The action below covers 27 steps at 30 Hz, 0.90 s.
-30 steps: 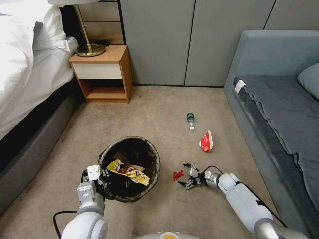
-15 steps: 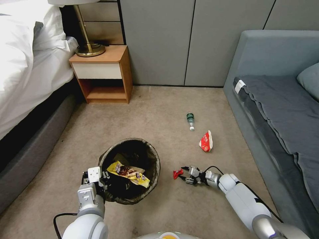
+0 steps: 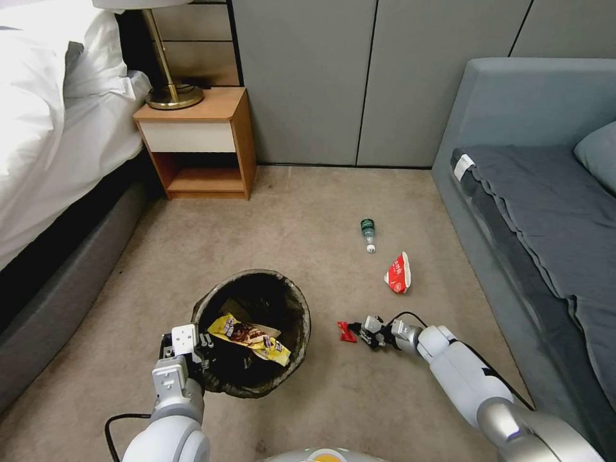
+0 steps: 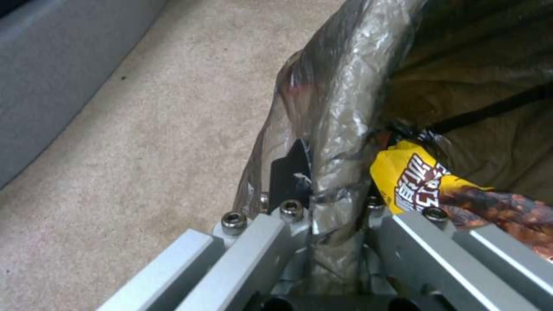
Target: Pick up the trash bin, then pick up the garbage from the floor and place it into the trash bin.
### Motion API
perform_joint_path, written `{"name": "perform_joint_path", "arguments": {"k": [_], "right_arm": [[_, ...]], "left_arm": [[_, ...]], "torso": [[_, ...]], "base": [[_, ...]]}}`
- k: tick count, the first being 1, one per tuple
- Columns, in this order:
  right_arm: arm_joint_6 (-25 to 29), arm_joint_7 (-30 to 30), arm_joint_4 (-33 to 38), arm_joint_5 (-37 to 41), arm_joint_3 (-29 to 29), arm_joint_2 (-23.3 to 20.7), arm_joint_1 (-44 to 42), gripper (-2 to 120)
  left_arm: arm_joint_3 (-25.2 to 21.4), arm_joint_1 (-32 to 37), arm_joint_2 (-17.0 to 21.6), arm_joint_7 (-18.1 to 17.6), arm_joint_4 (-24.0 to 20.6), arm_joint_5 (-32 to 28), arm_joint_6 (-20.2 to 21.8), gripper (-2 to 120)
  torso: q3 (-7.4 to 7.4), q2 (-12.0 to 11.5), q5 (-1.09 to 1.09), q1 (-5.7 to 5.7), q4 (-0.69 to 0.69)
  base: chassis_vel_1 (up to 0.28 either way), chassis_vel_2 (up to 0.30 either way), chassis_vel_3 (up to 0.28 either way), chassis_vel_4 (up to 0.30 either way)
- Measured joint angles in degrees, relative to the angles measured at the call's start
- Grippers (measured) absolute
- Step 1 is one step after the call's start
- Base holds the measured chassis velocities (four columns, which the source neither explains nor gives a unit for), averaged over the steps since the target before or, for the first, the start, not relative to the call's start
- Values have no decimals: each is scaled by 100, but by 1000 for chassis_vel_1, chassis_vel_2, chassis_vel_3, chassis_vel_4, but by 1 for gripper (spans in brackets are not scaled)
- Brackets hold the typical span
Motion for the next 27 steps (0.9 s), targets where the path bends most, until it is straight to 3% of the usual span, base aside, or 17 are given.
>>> {"name": "perform_joint_path", "arguments": {"k": [11,26,27], "right_arm": [[13,-18,95,24,5,-18,-40,0],[-52,-135,788,347,54,-281,-671,0],[-63,-143,860,386,71,-310,-741,7]], "left_arm": [[0,-60,9,6,13,-9,6,0],[24,-100,9,11,14,-7,35,0],[29,-104,10,11,14,-6,36,0]], "torso": [[0,0,-1,0,0],[0,0,-1,0,0],[0,0,0,0,-1]], "base": [[0,0,0,0],[0,0,0,0],[0,0,0,0]]}}
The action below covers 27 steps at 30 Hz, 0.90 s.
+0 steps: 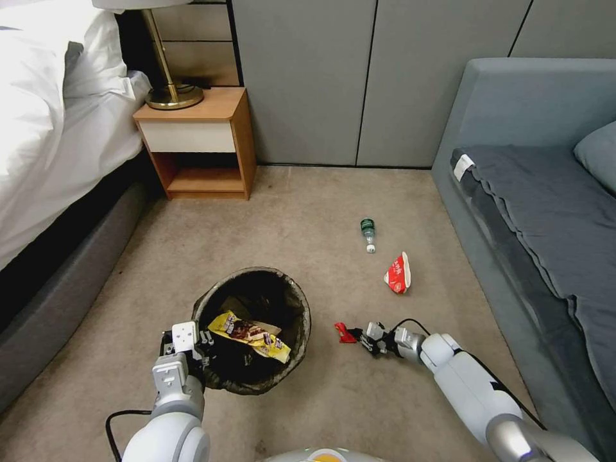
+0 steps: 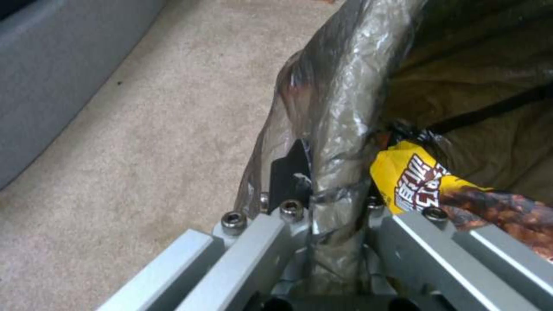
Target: Pick up the trash bin, then pick up the garbage from the floor and place it into the trash bin.
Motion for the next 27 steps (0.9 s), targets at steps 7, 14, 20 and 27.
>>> {"name": "perform_joint_path", "arguments": {"k": [7,14,20,27], "right_arm": [[-21,-8,220,107,8,-78,-163,31],[-52,-9,210,184,5,-56,-62,52],[-103,0,106,349,2,-29,68,78],[-104,6,95,345,-27,-22,101,80]], "left_arm": [[13,-11,3,0,0,0,7,0],[14,8,-2,1,-25,6,8,0],[8,11,-5,0,-29,6,9,0],[16,-21,-8,0,-28,14,11,0]], "torso": [[0,0,-1,0,0],[0,0,0,0,2],[0,0,0,0,1],[0,0,0,0,0]], "base": [[0,0,0,0],[0,0,0,0],[0,0,0,0],[0,0,0,0]]}}
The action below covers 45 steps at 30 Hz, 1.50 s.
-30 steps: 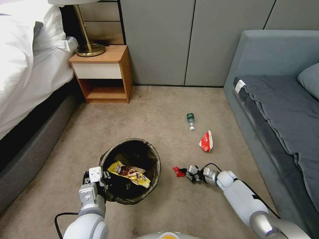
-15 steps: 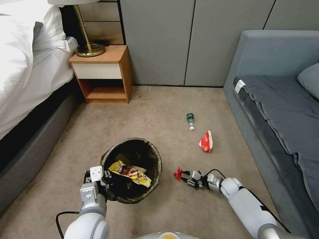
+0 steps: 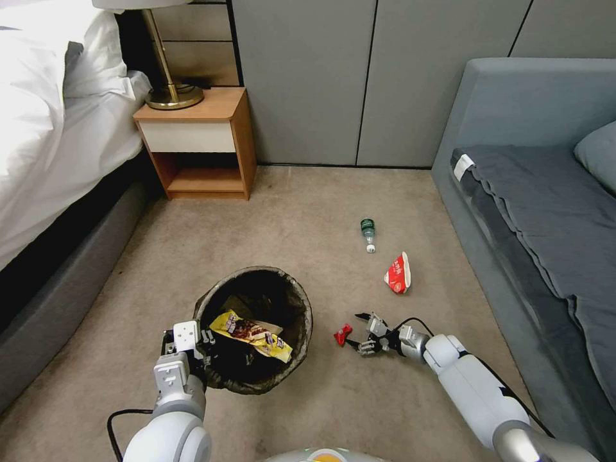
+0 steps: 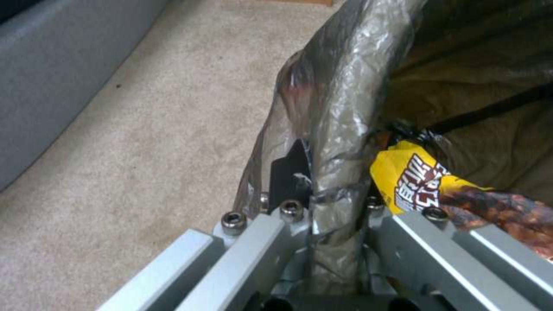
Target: Pick up the trash bin, then pick up the garbage from the floor and place it into the trash bin.
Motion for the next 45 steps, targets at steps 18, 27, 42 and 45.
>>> {"name": "perform_joint_path", "arguments": {"k": [18,27,42,45], "right_arm": [[7,17,-129,-167,-344,165,346,77],[11,61,-215,-218,-482,220,375,76],[47,85,-568,-305,-562,372,530,31],[55,87,-693,-349,-531,391,571,21]], "left_arm": [[-23,6,0,-1,3,-3,10,0],[-23,-19,-1,-2,3,-5,10,0],[-44,16,-16,-6,9,-14,-20,0],[-33,27,-24,-7,22,-14,-36,0]], "torso": [[0,0,-1,0,1],[0,0,-1,0,0],[0,0,0,0,1],[0,0,-1,0,1]], "base": [[0,0,0,0],[0,0,0,0],[0,0,0,0],[0,0,0,0]]}}
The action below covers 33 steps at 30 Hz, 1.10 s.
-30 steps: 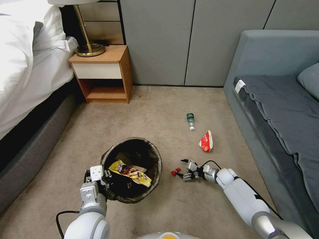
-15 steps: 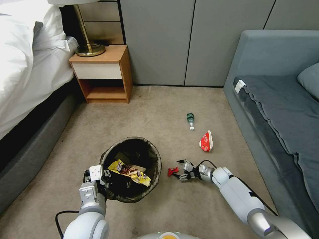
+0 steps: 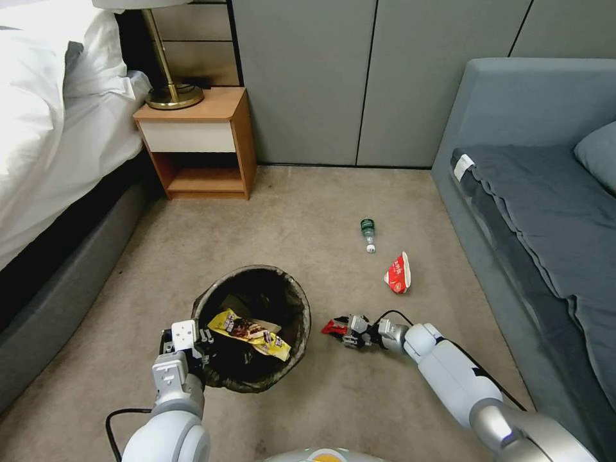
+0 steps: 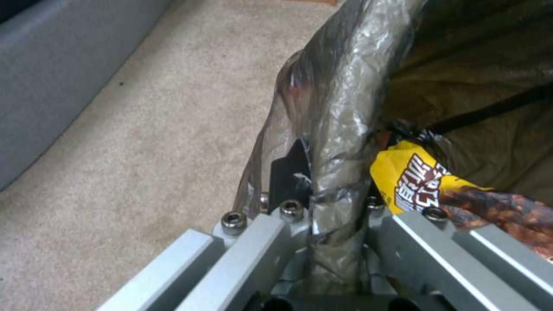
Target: Pick up the trash bin, then pick up the garbage from the floor and place it into the trash bin.
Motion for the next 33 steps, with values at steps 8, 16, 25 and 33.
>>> {"name": "perform_joint_path", "arguments": {"k": [8,16,25,33], "right_arm": [[9,47,-188,-25,94,55,11,0],[14,53,-104,1,103,42,-44,0],[128,201,335,314,262,-16,-180,0],[170,941,2059,1653,601,-115,-1129,0]], "left_arm": [[-11,6,0,-2,14,-4,-17,0],[9,-36,-3,-2,25,-5,-14,0],[2,-50,2,-2,49,-15,-13,0],[-19,-147,57,-3,180,-107,1,0]], "torso": [[0,0,1,0,0],[0,0,0,0,0],[0,0,0,0,0],[0,0,1,0,-1]], "base": [[0,0,0,0],[0,0,0,0],[0,0,0,0],[0,0,0,0]]}}
